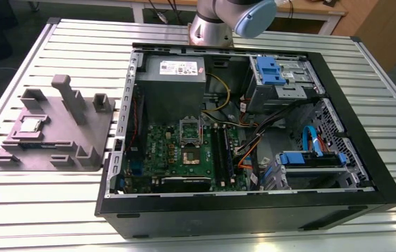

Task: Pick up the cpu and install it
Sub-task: 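Pick up the cpu and move it towards the insertion slot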

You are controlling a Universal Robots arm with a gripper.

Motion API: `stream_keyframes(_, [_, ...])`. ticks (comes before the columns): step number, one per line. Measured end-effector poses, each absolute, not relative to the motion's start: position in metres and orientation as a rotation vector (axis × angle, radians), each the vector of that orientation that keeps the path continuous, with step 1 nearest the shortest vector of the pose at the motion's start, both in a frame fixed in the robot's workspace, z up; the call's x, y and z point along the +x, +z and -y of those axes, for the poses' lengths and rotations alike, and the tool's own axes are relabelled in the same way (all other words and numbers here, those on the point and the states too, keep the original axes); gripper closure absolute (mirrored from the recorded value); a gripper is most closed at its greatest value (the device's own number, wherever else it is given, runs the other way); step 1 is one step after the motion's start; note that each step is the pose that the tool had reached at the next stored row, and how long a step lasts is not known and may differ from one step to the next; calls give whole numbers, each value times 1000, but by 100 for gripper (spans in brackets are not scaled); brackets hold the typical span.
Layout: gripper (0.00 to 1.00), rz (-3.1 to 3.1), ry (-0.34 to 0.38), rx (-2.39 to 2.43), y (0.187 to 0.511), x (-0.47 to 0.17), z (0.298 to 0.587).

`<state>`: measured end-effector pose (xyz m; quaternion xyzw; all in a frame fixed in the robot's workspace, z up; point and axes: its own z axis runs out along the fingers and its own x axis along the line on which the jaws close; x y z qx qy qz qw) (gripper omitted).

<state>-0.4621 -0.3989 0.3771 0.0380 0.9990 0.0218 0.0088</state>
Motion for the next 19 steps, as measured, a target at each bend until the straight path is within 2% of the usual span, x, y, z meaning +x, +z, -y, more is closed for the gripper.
stream_keyframes(1, [89,-3121,68,119,377,-462,399])
stream_keyframes(3, [77,-3121,68,119,377,-462,399])
stream_keyframes(4, [77,-3121,68,119,377,-462,399])
stream_keyframes(6, [65,-3121,68,119,377,-462,399])
stream_keyframes(7, [65,-3121,68,119,377,-462,399])
stream_keyframes(10, [47,-3121,68,119,377,-462,399])
stream_keyframes(11, [47,-3121,68,119,377,-462,399])
stream_keyframes(13, [36,-3121,68,119,377,-462,399])
stream_keyframes(14, [36,-3121,68,118,377,-462,399])
stream_keyframes(15, [29,-3121,68,119,377,-462,399])
stream_keyframes(19, [29,-3123,68,119,377,-462,399])
